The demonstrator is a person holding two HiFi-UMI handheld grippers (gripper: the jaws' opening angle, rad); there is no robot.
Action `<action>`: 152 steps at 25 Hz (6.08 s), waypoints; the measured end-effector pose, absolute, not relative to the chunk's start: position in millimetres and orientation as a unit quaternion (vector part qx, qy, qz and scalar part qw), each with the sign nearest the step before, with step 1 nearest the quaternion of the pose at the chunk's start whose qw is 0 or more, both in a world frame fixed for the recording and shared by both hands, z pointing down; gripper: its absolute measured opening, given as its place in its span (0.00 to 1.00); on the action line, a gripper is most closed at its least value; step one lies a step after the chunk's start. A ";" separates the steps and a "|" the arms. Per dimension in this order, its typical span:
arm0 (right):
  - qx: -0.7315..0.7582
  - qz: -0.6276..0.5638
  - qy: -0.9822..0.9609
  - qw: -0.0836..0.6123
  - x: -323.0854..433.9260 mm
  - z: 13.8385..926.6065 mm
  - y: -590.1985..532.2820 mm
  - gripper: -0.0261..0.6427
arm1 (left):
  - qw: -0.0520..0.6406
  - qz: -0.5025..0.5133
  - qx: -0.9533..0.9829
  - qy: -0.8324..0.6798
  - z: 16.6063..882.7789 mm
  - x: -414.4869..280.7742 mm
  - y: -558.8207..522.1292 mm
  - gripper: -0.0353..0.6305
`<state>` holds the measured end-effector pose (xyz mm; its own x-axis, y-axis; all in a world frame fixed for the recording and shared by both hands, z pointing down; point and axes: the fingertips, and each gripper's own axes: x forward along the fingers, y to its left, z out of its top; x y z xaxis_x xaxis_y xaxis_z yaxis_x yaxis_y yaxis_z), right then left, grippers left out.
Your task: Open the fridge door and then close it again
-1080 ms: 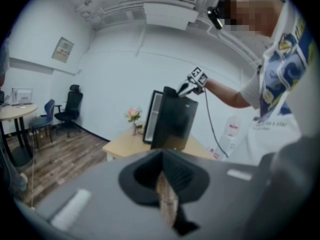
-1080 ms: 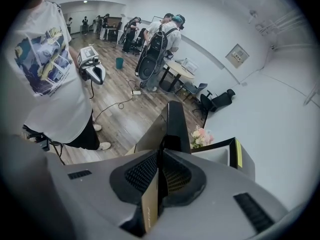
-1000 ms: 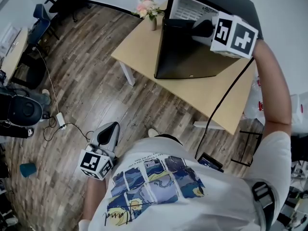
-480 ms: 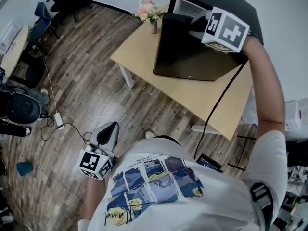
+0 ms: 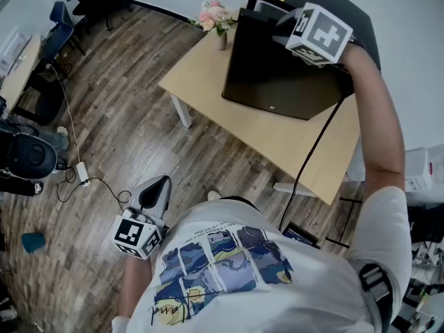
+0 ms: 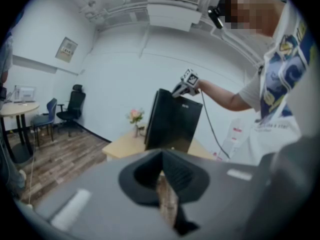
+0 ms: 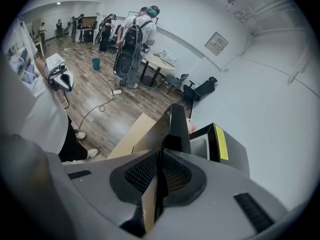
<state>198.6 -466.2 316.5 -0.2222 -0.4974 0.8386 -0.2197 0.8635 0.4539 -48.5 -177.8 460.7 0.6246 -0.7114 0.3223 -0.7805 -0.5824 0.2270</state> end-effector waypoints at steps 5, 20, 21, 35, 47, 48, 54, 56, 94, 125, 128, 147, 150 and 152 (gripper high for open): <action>0.247 -0.114 -0.768 0.580 203.6 314.4 -479.6 0.09 | 0.176 0.099 0.884 -0.423 459.9 -49.3 -176.8 0.06; 0.286 -0.099 -0.758 0.577 214.5 314.1 -520.6 0.09 | 0.178 0.099 0.878 -0.433 460.9 -62.5 -181.7 0.06; 0.287 -0.098 -0.758 0.578 215.1 314.3 -522.3 0.09 | 0.178 0.098 0.878 -0.434 461.2 -63.1 -181.5 0.06; 0.298 -0.092 -0.752 0.580 220.1 314.7 -531.5 0.09 | 0.178 0.096 0.876 -0.437 458.0 -72.3 -172.3 0.06; 0.356 -0.138 -0.749 0.542 227.6 311.3 -529.1 0.12 | 0.174 0.090 0.878 -0.436 453.5 -95.2 -135.7 0.06; 0.364 -0.145 -0.747 0.538 230.4 308.4 -527.2 0.12 | 0.174 0.090 0.879 -0.435 452.8 -98.2 -131.4 0.06; 0.434 -0.169 -0.744 0.479 245.3 287.3 -494.8 0.10 | 0.172 0.091 0.883 -0.426 454.8 -113.6 -105.5 0.06; 0.444 -0.167 -0.745 0.469 246.4 290.6 -475.3 0.09 | 0.171 0.091 0.888 -0.417 454.3 -115.1 -98.4 0.06; 0.511 0.139 -0.825 0.196 115.8 511.4 24.5 0.06 | 0.155 0.120 0.961 -0.193 463.5 -56.1 -17.4 0.06; 0.471 0.118 -0.850 0.202 79.6 508.3 33.9 0.06 | 0.172 0.106 0.951 -0.233 474.0 -82.5 7.6 0.06; 0.466 0.117 -0.853 0.206 75.2 509.1 36.5 0.06 | 0.176 0.104 0.949 -0.238 477.0 -87.1 12.8 0.06; 0.417 0.092 -0.877 0.219 67.6 508.0 58.2 0.06 | 0.186 0.113 0.936 -0.278 489.6 -88.6 46.0 0.06; 0.419 0.086 -0.878 0.215 85.3 502.3 68.4 0.06 | 0.185 0.116 0.935 -0.279 484.8 -66.9 52.6 0.06; 0.421 0.088 -0.877 0.217 104.4 499.2 83.3 0.06 | 0.186 0.111 0.938 -0.271 476.6 -40.3 64.6 0.06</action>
